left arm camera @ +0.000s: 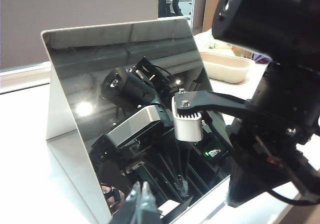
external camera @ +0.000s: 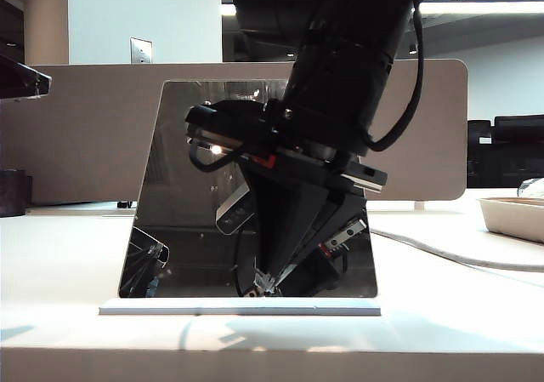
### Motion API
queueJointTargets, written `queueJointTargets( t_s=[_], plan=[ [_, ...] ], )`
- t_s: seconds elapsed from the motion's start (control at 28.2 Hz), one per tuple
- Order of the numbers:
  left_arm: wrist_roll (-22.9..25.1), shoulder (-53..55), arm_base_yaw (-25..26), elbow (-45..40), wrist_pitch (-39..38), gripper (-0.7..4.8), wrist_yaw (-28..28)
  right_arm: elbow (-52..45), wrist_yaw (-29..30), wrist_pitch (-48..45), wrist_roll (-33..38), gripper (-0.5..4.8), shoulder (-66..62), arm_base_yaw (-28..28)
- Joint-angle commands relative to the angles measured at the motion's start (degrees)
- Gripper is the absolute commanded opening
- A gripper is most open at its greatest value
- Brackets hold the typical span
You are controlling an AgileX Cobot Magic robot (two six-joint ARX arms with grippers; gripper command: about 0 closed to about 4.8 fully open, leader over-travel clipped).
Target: Push the base of the mirror on the table to move it forward for a short distance.
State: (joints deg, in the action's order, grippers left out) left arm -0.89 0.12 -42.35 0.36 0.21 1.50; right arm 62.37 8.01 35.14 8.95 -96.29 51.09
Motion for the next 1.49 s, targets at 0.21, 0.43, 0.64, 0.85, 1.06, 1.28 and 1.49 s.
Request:
queueJointTargets(
  t_s=[0.21,0.43,0.64,0.85,1.06,1.28,1.49],
  plan=[
    [0.2,0.0,0.0,0.0,0.7,-0.01,-0.2,-2.6,-1.9,-3.9,-0.2,-0.05,-0.1,-0.3],
    [0.2,0.0,0.0,0.0,0.7,-0.01,-0.2,-2.7,-2.2,-5.4,0.0,-0.05,-0.2,-0.3],
    [0.2,0.0,0.0,0.0,0.7,-0.01,-0.2,-2.7,-1.9,-6.6,0.0,-0.05,-2.5,-0.3],
    [0.2,0.0,0.0,0.0,0.7,-0.01,-0.2,-2.7,-2.0,-6.9,0.0,-0.05,-4.0,-0.2],
    [0.2,0.0,0.0,0.0,0.7,-0.01,-0.2,-2.7,-2.4,-8.2,0.0,-0.05,-4.3,-0.6],
    [0.2,0.0,0.1,0.0,0.7,-0.01,-0.2,-2.7,-2.6,-10.4,0.0,-0.05,-4.3,-1.9],
    [0.3,0.0,1.4,0.0,0.7,-0.01,-0.2,-2.7,-2.5,-11.9,0.0,-0.05,-4.3,-4.8]
  ],
)
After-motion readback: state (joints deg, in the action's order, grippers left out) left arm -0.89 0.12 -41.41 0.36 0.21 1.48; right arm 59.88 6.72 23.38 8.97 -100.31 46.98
